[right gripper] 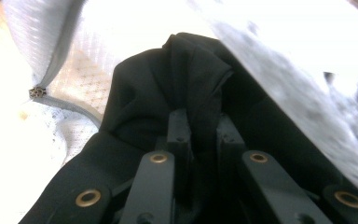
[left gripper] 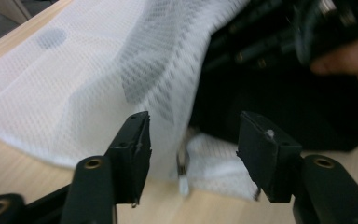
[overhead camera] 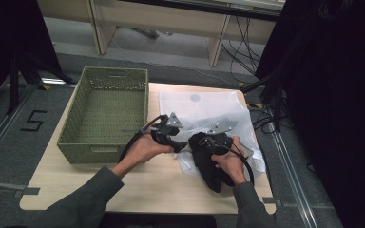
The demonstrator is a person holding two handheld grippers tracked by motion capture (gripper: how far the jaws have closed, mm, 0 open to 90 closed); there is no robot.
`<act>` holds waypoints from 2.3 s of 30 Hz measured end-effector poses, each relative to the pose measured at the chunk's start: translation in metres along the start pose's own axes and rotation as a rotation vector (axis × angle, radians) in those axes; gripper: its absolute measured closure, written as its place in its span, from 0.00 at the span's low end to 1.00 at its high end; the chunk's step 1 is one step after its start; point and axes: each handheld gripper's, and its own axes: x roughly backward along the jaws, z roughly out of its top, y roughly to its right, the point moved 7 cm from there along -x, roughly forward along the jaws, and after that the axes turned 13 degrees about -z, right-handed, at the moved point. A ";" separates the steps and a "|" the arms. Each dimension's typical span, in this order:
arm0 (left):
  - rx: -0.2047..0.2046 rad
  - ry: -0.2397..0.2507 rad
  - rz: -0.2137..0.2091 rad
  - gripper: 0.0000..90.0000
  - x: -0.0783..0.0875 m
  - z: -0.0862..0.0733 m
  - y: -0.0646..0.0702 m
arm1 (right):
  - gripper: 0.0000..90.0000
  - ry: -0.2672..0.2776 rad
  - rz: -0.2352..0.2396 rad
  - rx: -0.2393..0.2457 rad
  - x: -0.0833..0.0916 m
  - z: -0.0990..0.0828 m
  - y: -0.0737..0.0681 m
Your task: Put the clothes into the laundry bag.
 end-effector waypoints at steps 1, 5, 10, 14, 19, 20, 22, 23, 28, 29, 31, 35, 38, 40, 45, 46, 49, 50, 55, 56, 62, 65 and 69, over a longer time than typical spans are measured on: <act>0.013 -0.007 0.010 0.46 -0.002 -0.008 0.004 | 0.90 0.002 -0.001 0.003 0.000 0.000 0.000; 0.114 -0.034 0.030 0.41 -0.025 -0.038 0.008 | 0.90 0.013 -0.005 -0.004 0.002 0.001 0.002; 0.231 -0.072 0.028 0.37 -0.060 -0.059 -0.005 | 0.90 0.019 0.008 -0.004 0.005 0.000 0.003; 0.276 -0.040 0.087 0.36 -0.082 -0.056 -0.015 | 0.90 0.026 0.018 -0.020 0.008 0.001 0.004; 0.275 -0.021 0.077 0.52 -0.097 -0.056 -0.022 | 0.90 0.037 0.017 -0.016 0.011 0.000 0.005; 0.246 -0.018 0.081 0.61 -0.098 -0.055 -0.023 | 0.90 0.033 0.021 -0.018 0.011 0.000 0.004; 0.217 -0.029 0.060 0.79 -0.099 -0.054 -0.020 | 0.90 0.031 0.026 -0.010 0.012 -0.001 0.005; 0.201 -0.031 0.064 0.86 -0.099 -0.054 -0.018 | 0.91 0.033 0.026 -0.016 0.012 0.000 0.004; 0.082 -0.096 0.001 0.90 -0.087 -0.061 0.003 | 0.92 0.035 0.049 0.010 0.023 0.000 0.001; 0.072 -0.107 -0.019 0.90 -0.081 -0.065 0.008 | 0.92 0.036 0.051 0.017 0.025 -0.001 0.000; 0.044 -0.122 -0.048 0.90 -0.071 -0.072 0.018 | 0.92 0.045 0.067 0.038 0.028 -0.001 -0.002; 0.010 -0.132 -0.084 0.91 -0.058 -0.084 0.030 | 0.91 0.019 0.064 0.081 0.031 -0.001 -0.017; -0.004 -0.156 -0.097 0.90 -0.051 -0.101 0.034 | 0.91 0.014 0.015 0.110 0.023 0.003 -0.024; -0.002 -0.163 -0.100 0.90 -0.050 -0.102 0.033 | 0.89 0.003 -0.010 0.126 0.015 0.005 -0.026; 0.009 -0.133 -0.083 0.90 -0.053 -0.100 0.030 | 0.73 0.027 0.064 0.066 0.028 0.009 -0.026; 0.011 -0.132 -0.081 0.90 -0.053 -0.100 0.030 | 0.67 0.038 0.086 0.040 0.036 0.009 -0.025; 0.012 -0.131 -0.081 0.90 -0.053 -0.100 0.030 | 0.53 0.036 0.154 -0.039 0.067 0.001 -0.020; 0.009 -0.131 -0.081 0.90 -0.053 -0.100 0.030 | 0.51 0.040 0.159 -0.070 0.074 -0.002 -0.019; -0.005 -0.155 -0.087 0.90 -0.052 -0.100 0.029 | 0.44 0.006 0.192 -0.112 0.104 -0.034 -0.015; 0.012 -0.135 -0.082 0.90 -0.053 -0.099 0.030 | 0.42 -0.023 0.199 -0.125 0.106 -0.044 -0.017; -0.001 -0.140 -0.081 0.90 -0.053 -0.099 0.029 | 0.38 -0.097 0.250 -0.072 0.087 -0.074 -0.045; -0.020 -0.176 -0.092 0.90 -0.051 -0.101 0.028 | 0.40 -0.128 0.250 -0.054 0.077 -0.076 -0.053; -0.011 -0.144 -0.080 0.90 -0.053 -0.099 0.029 | 0.81 -0.210 0.220 0.014 0.045 -0.077 -0.050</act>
